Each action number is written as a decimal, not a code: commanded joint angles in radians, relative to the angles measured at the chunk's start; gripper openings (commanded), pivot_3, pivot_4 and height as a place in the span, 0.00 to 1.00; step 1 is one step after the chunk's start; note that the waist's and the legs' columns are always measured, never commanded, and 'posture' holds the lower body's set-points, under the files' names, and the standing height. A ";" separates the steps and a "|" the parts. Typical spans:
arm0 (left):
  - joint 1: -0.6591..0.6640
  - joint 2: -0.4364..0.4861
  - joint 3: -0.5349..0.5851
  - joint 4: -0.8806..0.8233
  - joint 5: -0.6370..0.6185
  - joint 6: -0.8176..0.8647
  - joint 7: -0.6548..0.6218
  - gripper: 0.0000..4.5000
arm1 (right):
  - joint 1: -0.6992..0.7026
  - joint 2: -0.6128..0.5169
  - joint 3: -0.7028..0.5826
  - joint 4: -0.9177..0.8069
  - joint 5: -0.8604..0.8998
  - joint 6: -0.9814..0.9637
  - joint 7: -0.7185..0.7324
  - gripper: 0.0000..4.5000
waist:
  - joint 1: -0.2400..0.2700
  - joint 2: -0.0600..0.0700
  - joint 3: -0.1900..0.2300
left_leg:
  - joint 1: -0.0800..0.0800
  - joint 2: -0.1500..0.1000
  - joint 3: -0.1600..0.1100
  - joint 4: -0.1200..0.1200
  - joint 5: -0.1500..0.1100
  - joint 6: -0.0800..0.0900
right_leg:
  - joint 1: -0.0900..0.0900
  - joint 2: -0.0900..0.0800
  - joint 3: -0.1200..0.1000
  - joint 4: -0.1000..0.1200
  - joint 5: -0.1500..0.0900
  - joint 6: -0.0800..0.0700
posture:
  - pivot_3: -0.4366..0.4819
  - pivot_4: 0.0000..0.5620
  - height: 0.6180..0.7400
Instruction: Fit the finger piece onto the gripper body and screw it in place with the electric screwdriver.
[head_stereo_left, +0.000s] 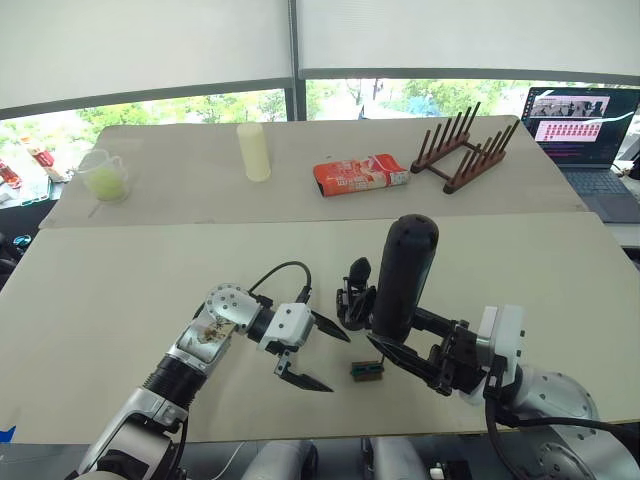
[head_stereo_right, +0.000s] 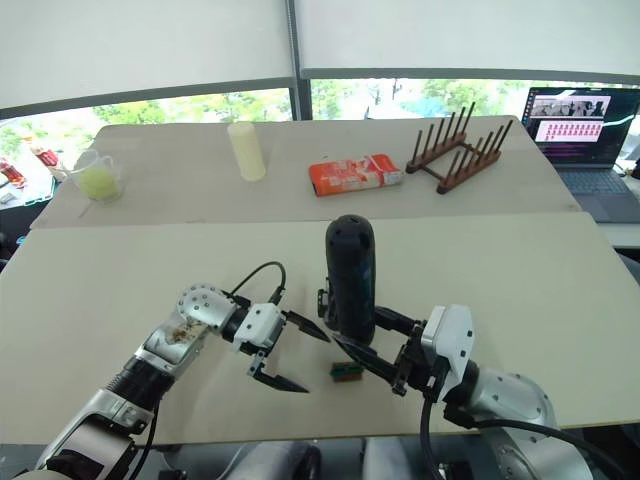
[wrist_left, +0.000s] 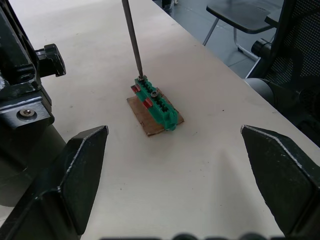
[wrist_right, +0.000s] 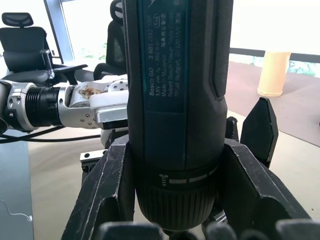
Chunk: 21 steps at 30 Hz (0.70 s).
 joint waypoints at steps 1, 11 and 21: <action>-0.015 0.002 0.011 -0.012 -0.018 -0.003 -0.006 1.00 | -0.004 -0.002 -0.018 -0.035 0.017 -0.041 0.003 0.42 | 0.000 0.000 0.000 | 0.000 0.000 0.000 0.000 0.000 0.000 | 0.000 0.000 0.000 0.000 0.000 0.000 | 0.48 0.27 1.00; -0.020 -0.014 0.004 -0.001 -0.013 -0.005 -0.003 1.00 | -0.012 -0.007 -0.014 -0.063 0.021 -0.030 -0.010 0.42 | 0.000 0.000 0.000 | 0.000 0.000 0.000 0.000 0.000 0.000 | 0.000 0.000 0.000 0.000 0.000 0.000 | 0.48 0.27 1.00; -0.010 0.006 0.020 -0.002 -0.020 -0.009 -0.010 1.00 | -0.046 -0.064 -0.051 -0.145 0.107 0.020 -0.043 0.42 | 0.000 0.000 0.000 | 0.000 0.000 0.000 0.000 0.000 0.000 | 0.000 0.000 0.000 0.000 0.000 0.000 | 0.48 0.27 1.00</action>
